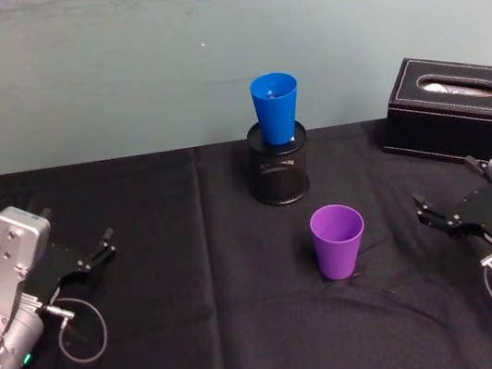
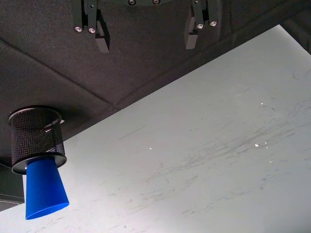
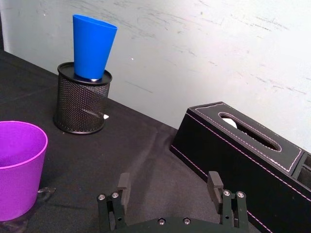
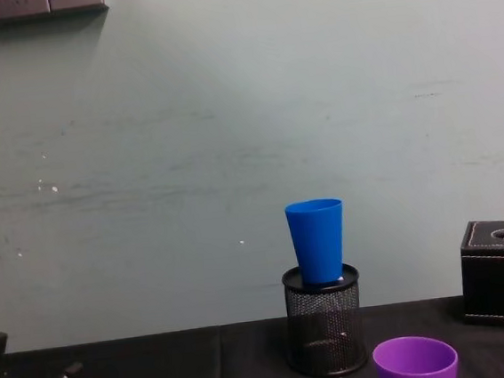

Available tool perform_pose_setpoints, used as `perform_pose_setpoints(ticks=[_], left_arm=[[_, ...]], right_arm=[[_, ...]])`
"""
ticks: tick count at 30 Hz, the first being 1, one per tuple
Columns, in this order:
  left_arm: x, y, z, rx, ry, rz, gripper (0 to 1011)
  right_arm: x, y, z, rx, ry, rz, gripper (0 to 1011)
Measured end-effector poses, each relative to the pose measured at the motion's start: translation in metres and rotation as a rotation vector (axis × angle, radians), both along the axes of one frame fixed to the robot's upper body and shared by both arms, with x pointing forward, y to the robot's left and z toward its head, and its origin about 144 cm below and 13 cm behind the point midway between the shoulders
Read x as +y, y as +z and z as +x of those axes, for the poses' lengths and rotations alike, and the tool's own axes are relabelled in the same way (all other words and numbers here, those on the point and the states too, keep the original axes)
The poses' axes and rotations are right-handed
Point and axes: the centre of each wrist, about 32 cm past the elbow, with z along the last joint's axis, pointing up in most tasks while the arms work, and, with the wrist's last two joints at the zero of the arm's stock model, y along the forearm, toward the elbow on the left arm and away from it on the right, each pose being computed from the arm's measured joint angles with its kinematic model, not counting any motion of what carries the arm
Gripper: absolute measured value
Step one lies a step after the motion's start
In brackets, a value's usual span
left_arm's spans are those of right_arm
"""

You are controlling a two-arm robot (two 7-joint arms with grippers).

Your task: Pick up one cup with a gripper and tap it against the other cup.

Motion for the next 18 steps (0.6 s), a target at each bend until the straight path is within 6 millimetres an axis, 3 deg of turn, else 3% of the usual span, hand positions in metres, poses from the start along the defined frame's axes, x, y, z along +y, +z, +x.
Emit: perform_pose_setpoints(ticks=[18], left_arm=[[0.0000,0.0000,0.0000,0.000,0.000,0.000,1011]], right_arm=[[0.0000,0.0000,0.0000,0.000,0.000,0.000,1003]])
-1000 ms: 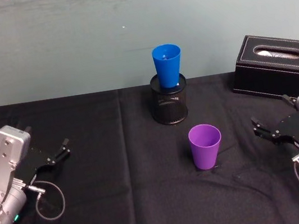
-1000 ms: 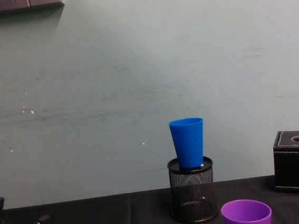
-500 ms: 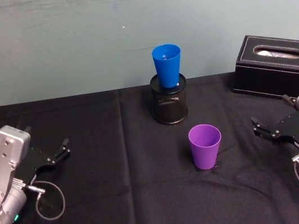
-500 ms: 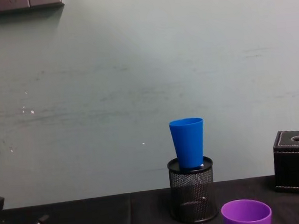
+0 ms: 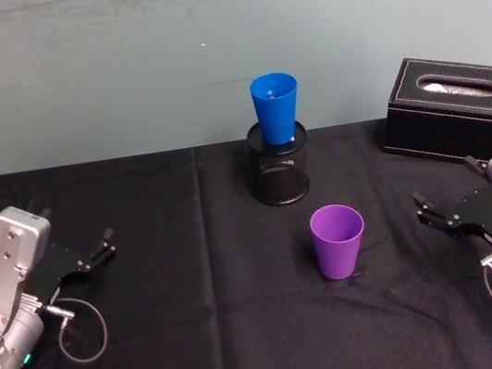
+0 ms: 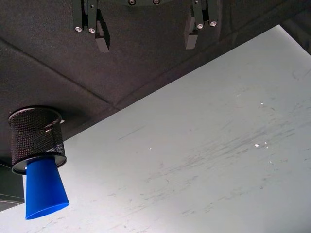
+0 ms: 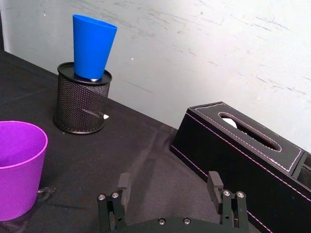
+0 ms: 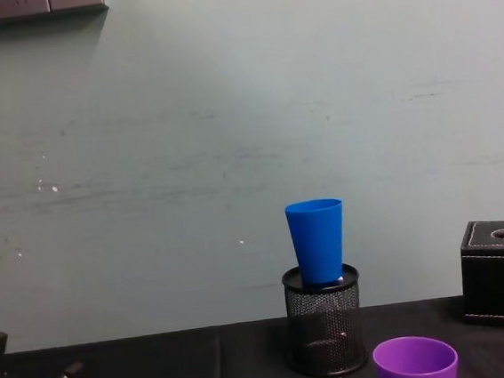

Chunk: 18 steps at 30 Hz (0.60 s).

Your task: Pick up one cup with a gripper and tap it against the other cup.

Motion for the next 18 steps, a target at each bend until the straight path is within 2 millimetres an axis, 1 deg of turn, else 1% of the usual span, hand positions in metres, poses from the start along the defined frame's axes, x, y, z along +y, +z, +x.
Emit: perform_pose_setpoints(ticks=[4,8,12,18], left_arm=[[0.000,0.000,0.000,0.000,0.000,0.000,1011],[0.000,0.000,0.000,0.000,0.000,0.000,1011],[0.000,0.000,0.000,0.000,0.000,0.000,1011],[0.000,0.000,0.000,0.000,0.000,0.000,1011]], right_arm=[[0.001,0.000,0.000,0.001,0.001,0.000,1003],[0.006,0.003,0.004,0.016,0.039,0.005,1003],[0.010,0.001,0.005,0.037,0.074,0.035,1003],[0.013,0.000,0.003,0.070,0.108,0.034,1003]])
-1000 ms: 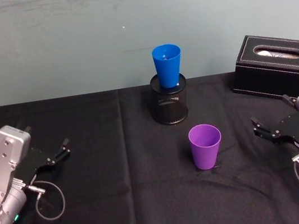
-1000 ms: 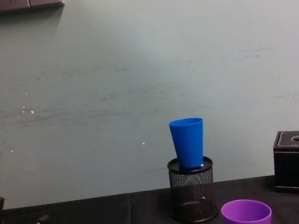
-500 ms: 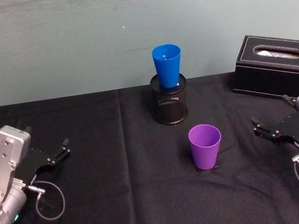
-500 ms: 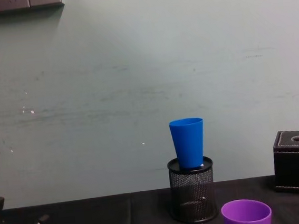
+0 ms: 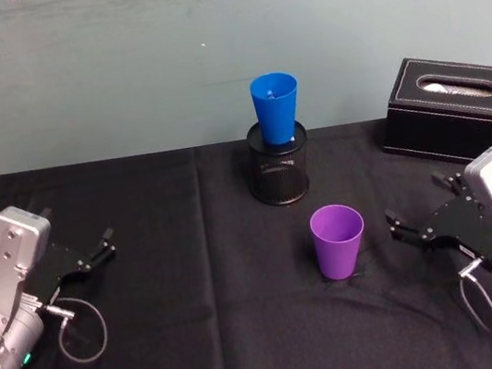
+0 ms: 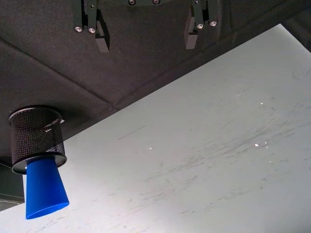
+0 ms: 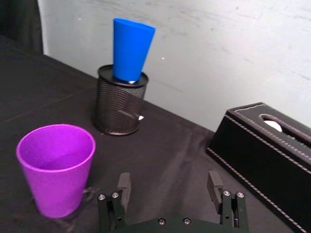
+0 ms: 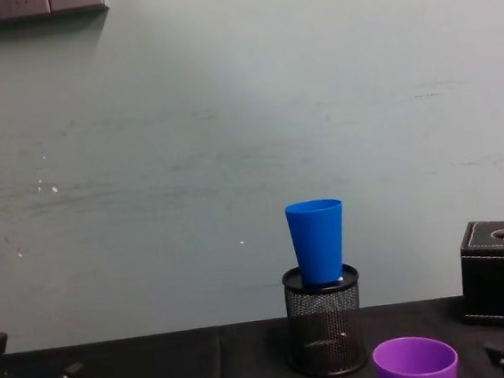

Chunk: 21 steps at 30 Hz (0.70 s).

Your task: Pick up one cup with a gripper and tap it against the other cup.

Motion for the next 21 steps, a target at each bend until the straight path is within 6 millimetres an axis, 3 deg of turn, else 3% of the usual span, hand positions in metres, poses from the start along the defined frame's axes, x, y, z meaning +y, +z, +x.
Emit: perform_pose_setpoints(ticks=[21], left_arm=[[0.000,0.000,0.000,0.000,0.000,0.000,1011]], right_arm=[[-0.005,-0.007,-0.028,0.006,0.005,0.032,1003]])
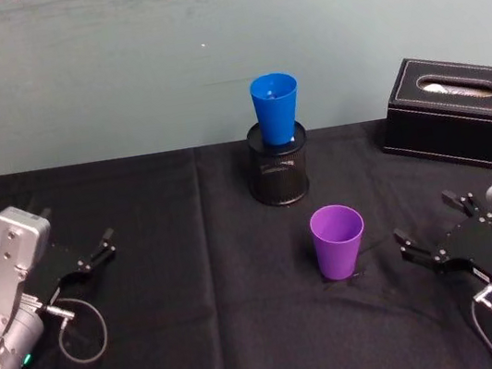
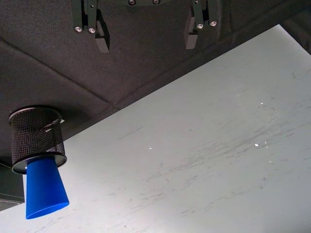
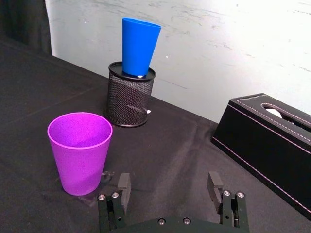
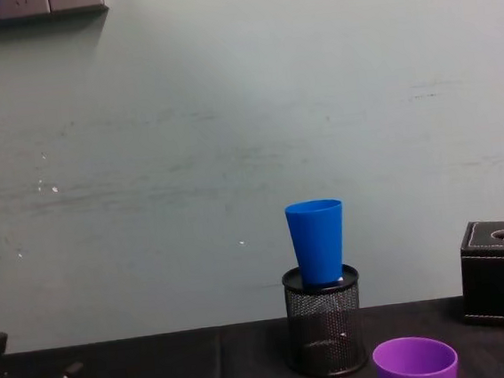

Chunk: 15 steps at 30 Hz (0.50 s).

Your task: Pick up one cup with a gripper and tap it against the other cup.

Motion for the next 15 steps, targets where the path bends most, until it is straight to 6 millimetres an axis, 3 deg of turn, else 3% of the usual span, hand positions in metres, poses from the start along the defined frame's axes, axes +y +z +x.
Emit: perform_pose_setpoints(ticks=[15], left_arm=[[0.0000,0.0000,0.0000,0.000,0.000,0.000,1011]], right_arm=[[-0.0008,-0.0074,-0.0120,0.010,0.013,0.030,1003]])
